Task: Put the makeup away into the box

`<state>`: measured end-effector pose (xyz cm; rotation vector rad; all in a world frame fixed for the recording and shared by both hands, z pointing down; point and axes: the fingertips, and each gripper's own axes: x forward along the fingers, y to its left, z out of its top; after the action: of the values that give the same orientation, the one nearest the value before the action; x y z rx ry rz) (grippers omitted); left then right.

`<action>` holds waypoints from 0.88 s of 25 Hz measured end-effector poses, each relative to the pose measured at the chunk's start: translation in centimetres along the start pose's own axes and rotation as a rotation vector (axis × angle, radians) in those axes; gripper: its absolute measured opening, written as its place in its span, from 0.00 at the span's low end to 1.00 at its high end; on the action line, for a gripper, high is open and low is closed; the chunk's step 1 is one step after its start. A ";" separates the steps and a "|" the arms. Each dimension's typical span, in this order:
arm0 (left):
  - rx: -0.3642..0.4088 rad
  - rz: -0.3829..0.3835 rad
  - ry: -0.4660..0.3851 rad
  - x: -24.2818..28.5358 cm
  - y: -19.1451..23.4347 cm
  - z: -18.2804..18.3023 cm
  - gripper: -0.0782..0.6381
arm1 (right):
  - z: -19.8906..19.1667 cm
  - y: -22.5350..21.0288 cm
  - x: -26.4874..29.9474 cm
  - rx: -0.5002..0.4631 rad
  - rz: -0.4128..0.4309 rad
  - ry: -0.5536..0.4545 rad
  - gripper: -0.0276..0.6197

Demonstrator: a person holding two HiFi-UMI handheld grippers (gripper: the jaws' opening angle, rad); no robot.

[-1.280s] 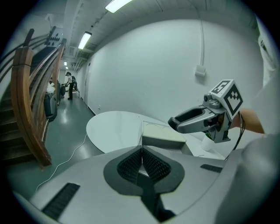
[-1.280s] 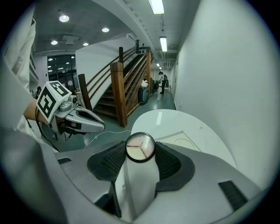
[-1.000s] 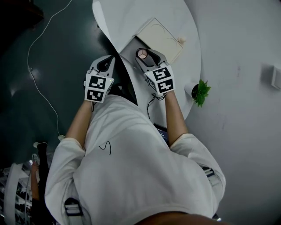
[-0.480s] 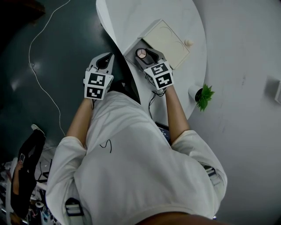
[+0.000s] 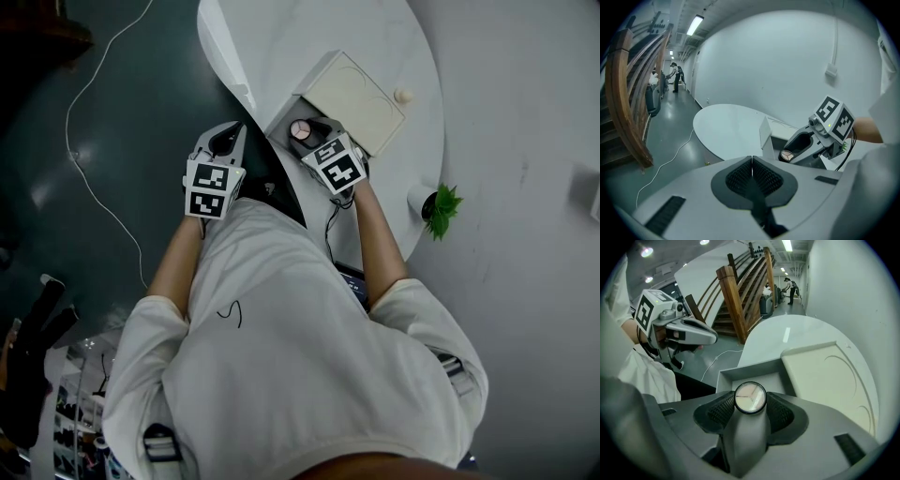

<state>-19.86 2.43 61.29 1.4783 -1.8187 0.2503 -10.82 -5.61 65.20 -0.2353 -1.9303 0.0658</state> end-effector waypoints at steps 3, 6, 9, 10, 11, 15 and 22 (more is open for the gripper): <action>0.012 -0.008 0.006 0.5 0.2 0.5 0.14 | -0.8 -0.1 0.8 -0.008 0.019 0.039 0.37; 0.011 -0.011 0.011 0.9 0.4 0.6 0.14 | -1.4 -0.2 1.4 -0.017 0.017 0.063 0.37; 0.008 -0.013 0.016 1.2 0.4 0.6 0.14 | -1.8 -0.5 1.5 -0.018 0.005 0.077 0.37; 0.008 -0.014 0.016 1.3 0.4 0.6 0.14 | -1.9 -0.6 1.5 -0.017 0.003 0.079 0.37; 0.009 -0.014 0.016 1.3 0.3 0.7 0.14 | -2.1 -0.6 1.5 -0.015 0.003 0.081 0.37; 0.013 -0.018 0.023 1.4 -0.2 0.6 0.14 | -2.4 -0.7 1.5 -0.006 -0.002 0.083 0.37; 0.033 -0.030 0.033 1.5 -0.6 0.8 0.14 | -2.2 -0.4 1.7 0.021 -0.021 0.051 0.38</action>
<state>-19.76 0.66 61.57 1.5145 -1.7720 0.2892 -9.42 -5.80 67.63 -0.2008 -1.8799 0.0648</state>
